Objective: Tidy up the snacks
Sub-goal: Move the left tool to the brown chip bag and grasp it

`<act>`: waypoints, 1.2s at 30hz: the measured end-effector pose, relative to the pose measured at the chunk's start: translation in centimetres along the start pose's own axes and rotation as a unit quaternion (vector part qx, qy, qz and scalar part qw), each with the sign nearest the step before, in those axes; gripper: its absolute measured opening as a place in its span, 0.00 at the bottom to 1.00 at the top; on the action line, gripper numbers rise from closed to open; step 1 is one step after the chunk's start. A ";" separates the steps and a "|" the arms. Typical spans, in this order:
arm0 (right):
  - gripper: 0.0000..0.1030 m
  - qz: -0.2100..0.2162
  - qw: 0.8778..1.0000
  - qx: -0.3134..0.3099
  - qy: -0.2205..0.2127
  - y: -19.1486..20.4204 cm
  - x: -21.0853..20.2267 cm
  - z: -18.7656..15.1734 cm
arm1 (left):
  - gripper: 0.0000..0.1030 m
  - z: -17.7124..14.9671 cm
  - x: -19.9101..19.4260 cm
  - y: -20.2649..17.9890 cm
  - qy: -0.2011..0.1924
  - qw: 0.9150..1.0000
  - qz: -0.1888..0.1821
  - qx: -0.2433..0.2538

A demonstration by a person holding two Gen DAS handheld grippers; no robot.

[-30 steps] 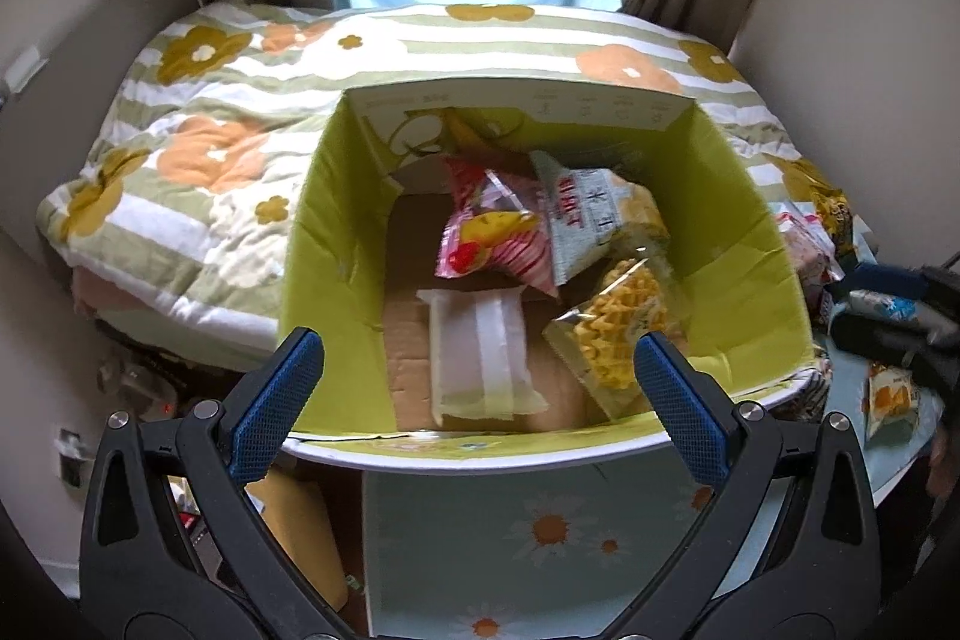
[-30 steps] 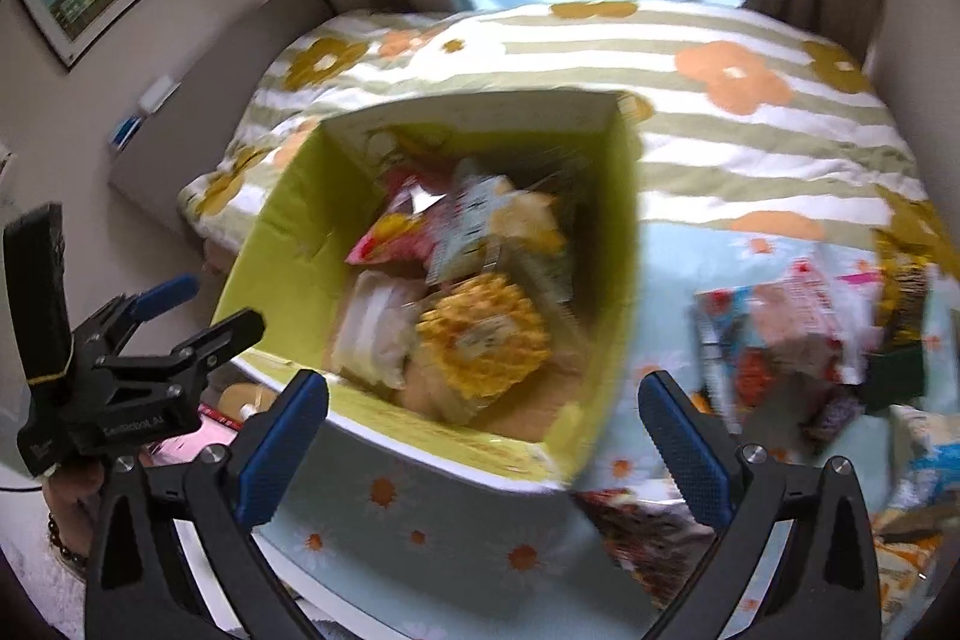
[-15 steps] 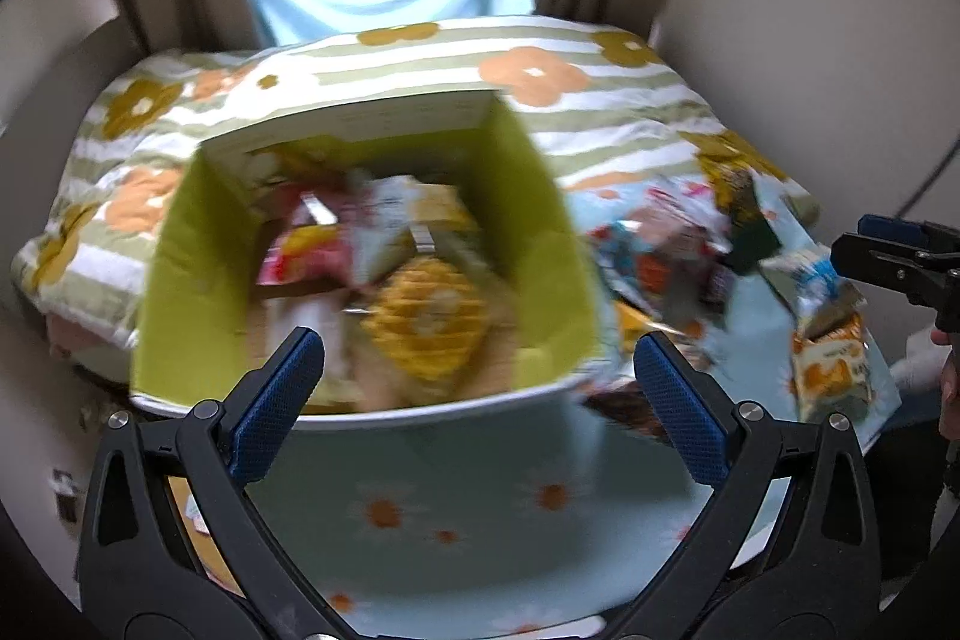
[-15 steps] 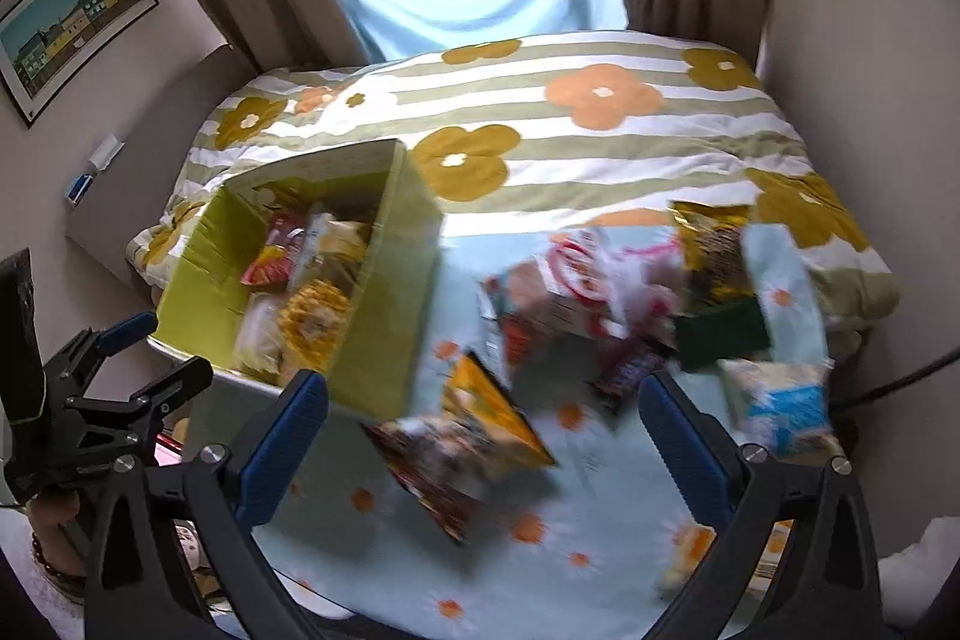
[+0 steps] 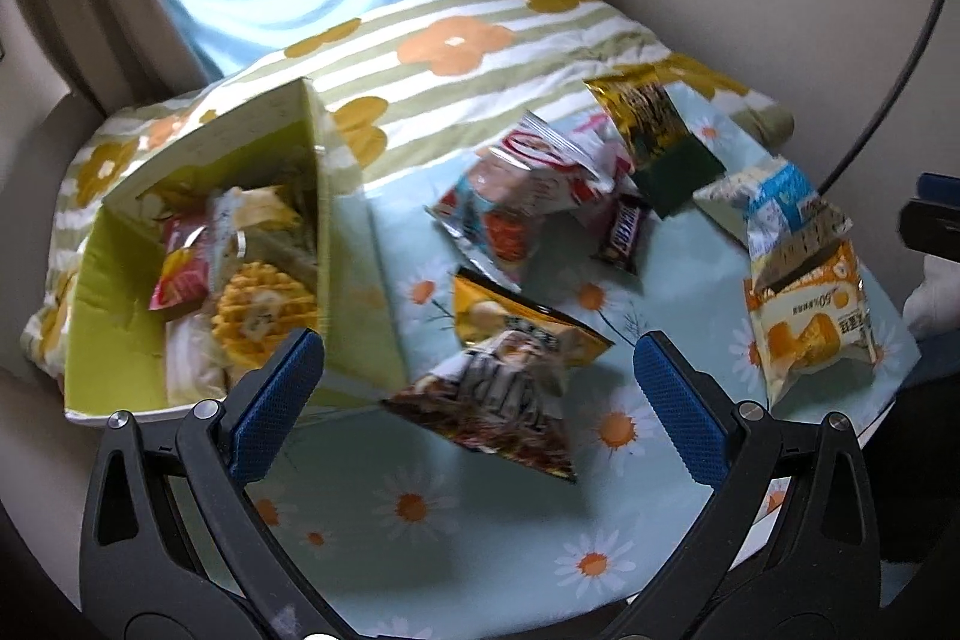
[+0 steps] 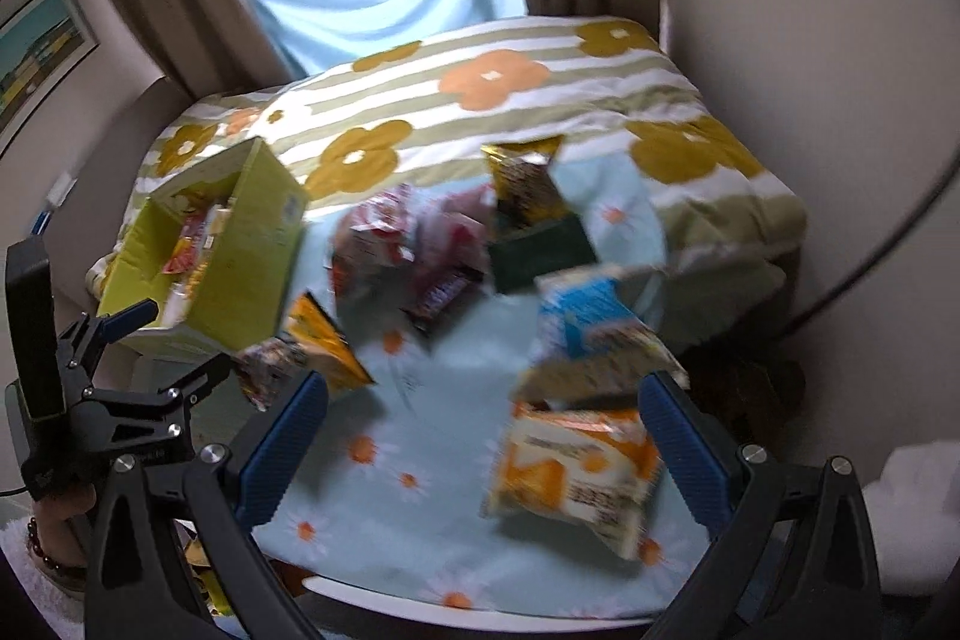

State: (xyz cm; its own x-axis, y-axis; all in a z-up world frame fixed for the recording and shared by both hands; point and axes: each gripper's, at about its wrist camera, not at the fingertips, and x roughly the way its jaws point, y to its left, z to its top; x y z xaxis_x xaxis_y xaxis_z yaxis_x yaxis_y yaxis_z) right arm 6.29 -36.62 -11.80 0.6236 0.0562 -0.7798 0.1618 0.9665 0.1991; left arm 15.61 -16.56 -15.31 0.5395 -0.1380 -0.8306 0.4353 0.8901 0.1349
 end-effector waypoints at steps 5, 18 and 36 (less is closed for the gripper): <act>1.00 -0.007 0.999 0.037 0.008 -2.8 0.8 -2.1 | 0.99 -0.4 2.2 -2.2 0.013 0.999 0.004 0.033; 1.00 -0.007 0.989 0.149 0.021 -4.9 4.4 -7.6 | 0.95 -2.4 6.7 -5.1 -0.005 0.990 0.051 0.133; 1.00 -0.024 0.964 0.265 0.018 -5.2 6.2 -11.6 | 0.79 -4.0 11.6 -4.7 0.047 0.982 0.049 0.178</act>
State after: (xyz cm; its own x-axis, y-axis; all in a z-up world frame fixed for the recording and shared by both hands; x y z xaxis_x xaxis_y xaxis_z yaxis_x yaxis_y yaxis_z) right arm 0.42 -38.44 -24.56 0.5802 0.0335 -0.8138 0.5637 0.7047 0.4309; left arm 16.90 -20.59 -27.75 0.5303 -0.0036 -0.8478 0.6176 0.6866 0.3835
